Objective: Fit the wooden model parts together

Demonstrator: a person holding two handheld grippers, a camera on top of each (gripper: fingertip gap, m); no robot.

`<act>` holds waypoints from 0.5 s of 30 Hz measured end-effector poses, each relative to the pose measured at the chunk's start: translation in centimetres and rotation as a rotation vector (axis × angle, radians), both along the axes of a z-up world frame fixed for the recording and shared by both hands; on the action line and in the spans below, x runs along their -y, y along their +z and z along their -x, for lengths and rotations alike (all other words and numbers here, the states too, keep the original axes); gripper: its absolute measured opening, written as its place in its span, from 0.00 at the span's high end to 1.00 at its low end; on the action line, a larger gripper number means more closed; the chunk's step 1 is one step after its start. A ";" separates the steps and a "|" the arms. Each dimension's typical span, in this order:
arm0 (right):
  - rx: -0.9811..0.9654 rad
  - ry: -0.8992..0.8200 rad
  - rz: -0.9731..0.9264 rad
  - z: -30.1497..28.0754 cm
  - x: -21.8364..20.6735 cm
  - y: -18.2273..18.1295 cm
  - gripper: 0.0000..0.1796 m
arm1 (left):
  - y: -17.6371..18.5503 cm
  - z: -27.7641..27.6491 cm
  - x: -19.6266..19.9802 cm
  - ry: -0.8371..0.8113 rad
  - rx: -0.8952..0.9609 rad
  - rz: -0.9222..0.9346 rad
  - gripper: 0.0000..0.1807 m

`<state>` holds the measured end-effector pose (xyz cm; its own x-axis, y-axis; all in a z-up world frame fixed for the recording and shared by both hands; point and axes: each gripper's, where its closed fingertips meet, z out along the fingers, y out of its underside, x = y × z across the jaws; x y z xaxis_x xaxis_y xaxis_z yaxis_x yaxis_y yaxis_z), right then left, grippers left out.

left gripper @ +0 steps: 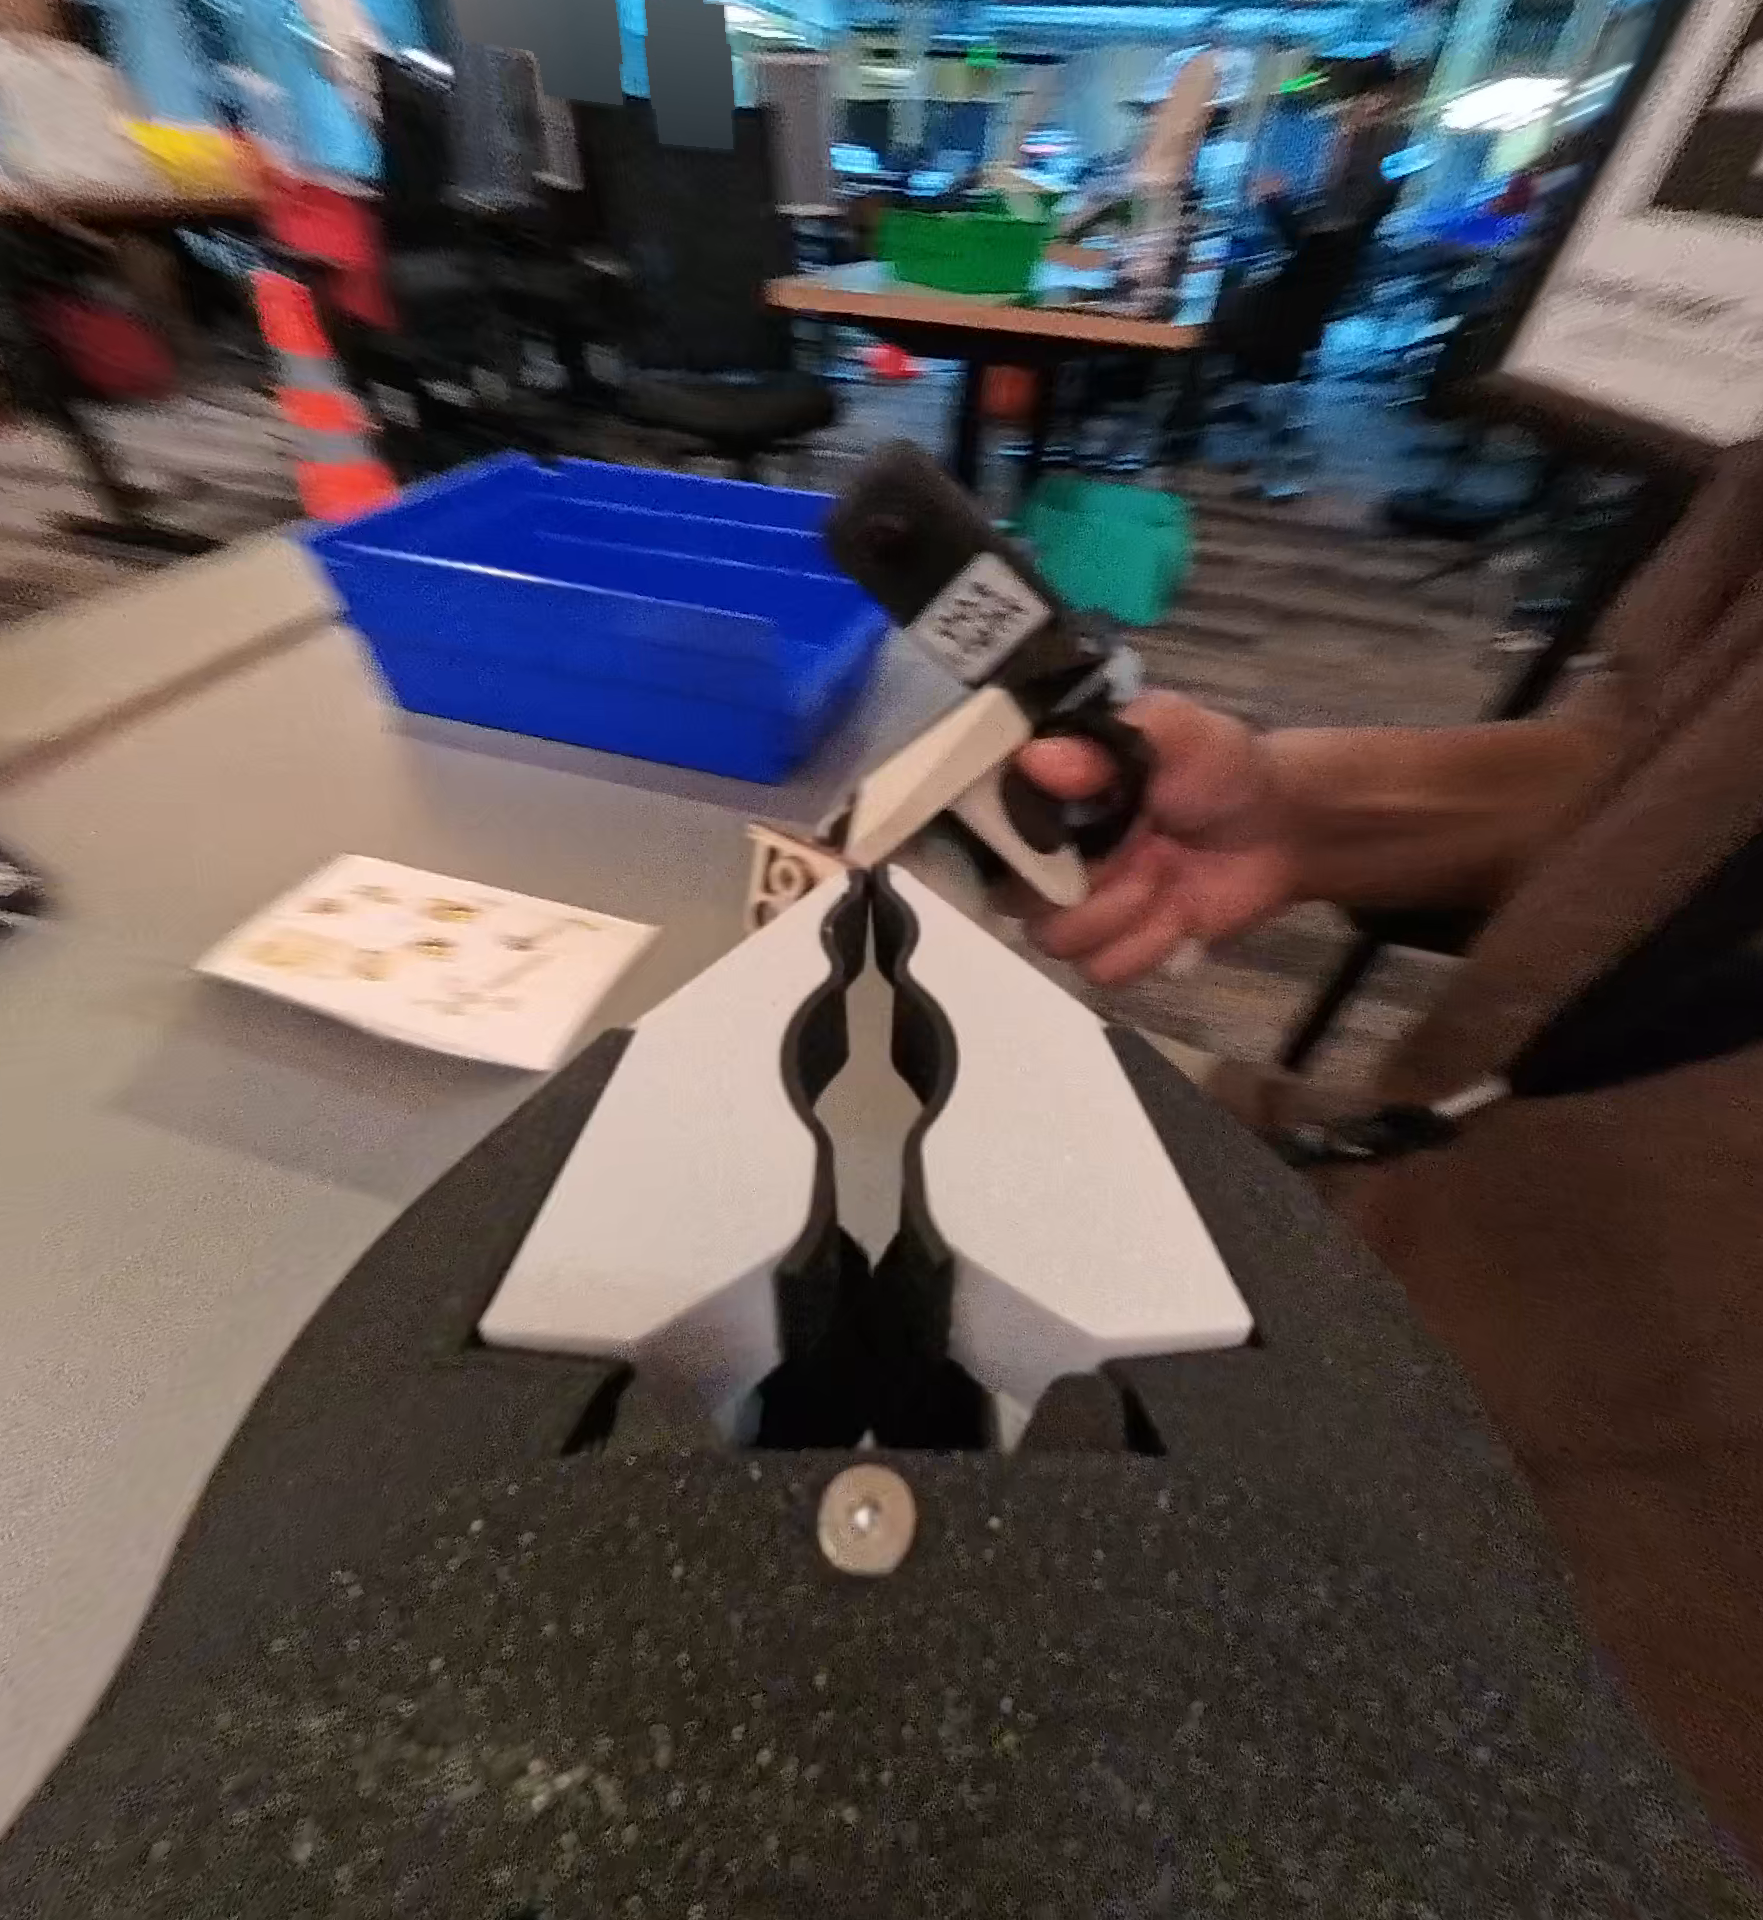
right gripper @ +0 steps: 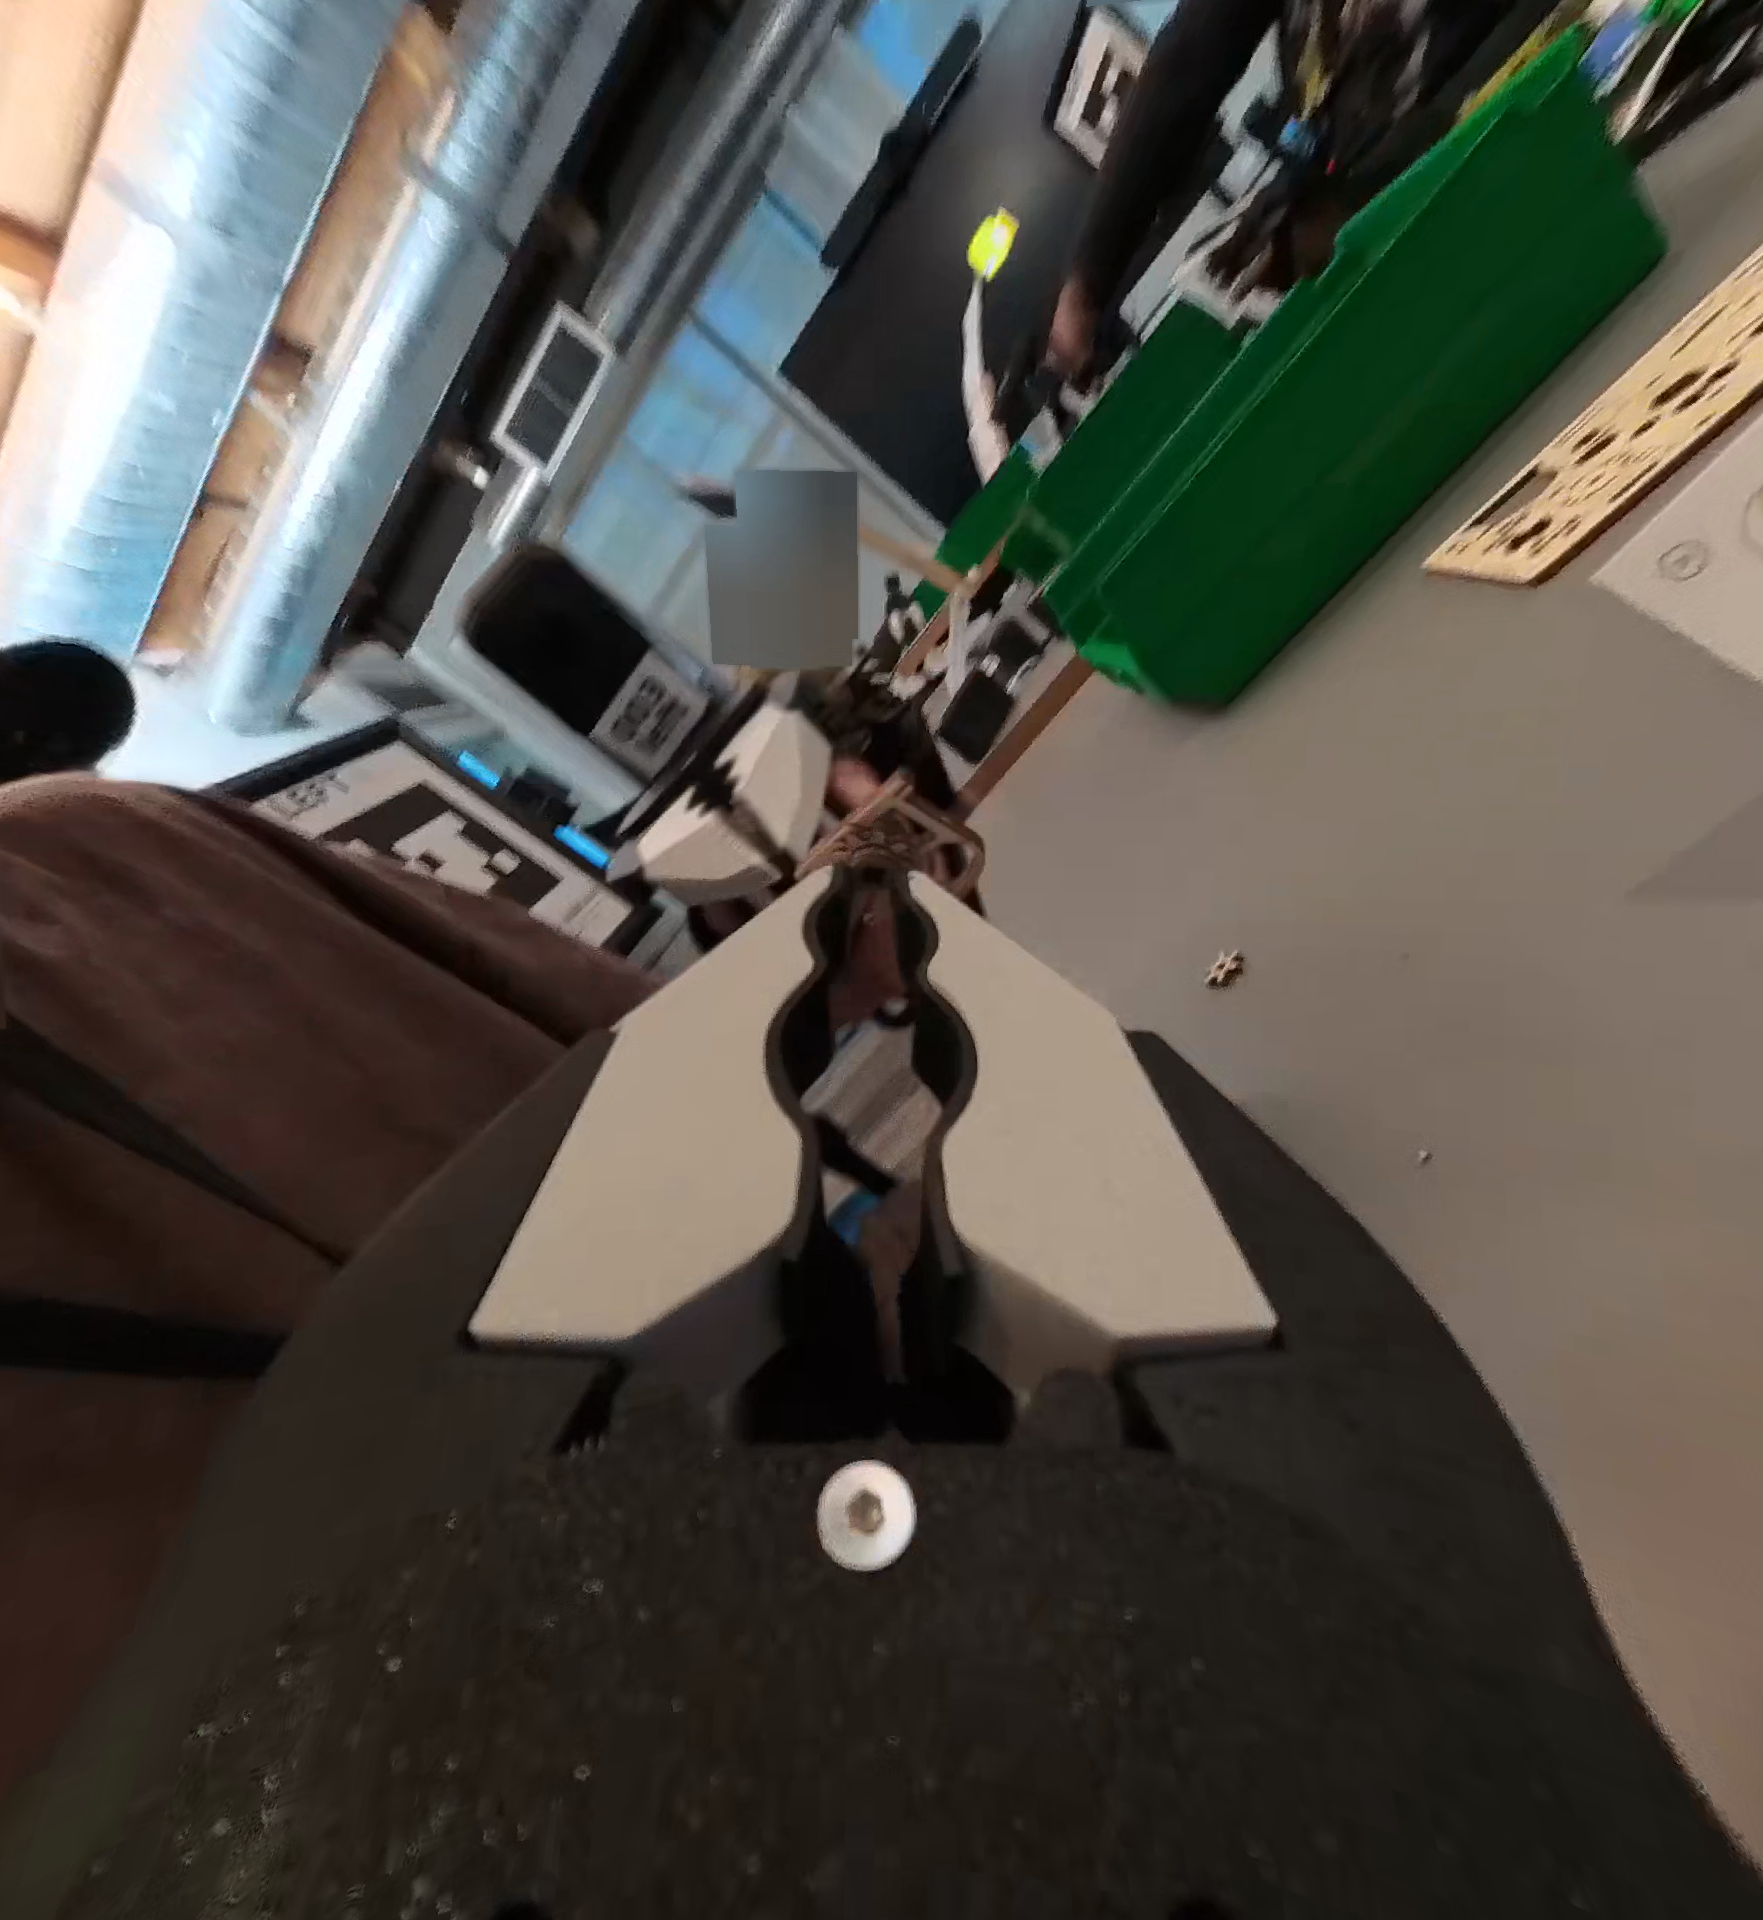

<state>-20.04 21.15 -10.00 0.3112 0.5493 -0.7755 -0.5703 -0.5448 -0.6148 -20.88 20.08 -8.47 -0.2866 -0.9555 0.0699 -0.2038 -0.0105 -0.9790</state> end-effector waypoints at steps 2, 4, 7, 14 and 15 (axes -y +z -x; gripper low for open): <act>-0.005 0.088 0.010 0.4 0.8 0.0 0.96 | -0.1 0.4 -0.2 -0.044 -0.012 0.047 1.00; 0.047 0.153 0.019 0.8 1.4 -0.6 0.96 | -0.4 1.0 -0.8 -0.066 -0.036 0.058 0.98; 0.076 0.217 0.008 1.5 2.2 -0.7 0.96 | -1.7 1.7 -0.1 -0.145 -0.105 0.049 0.99; 0.133 0.273 0.018 2.5 2.8 -1.7 0.96 | -2.6 1.9 1.2 -0.207 -0.134 0.013 0.99; 0.130 0.275 0.020 2.5 2.8 -1.7 0.96 | -2.6 1.9 1.2 -0.211 -0.131 0.018 0.99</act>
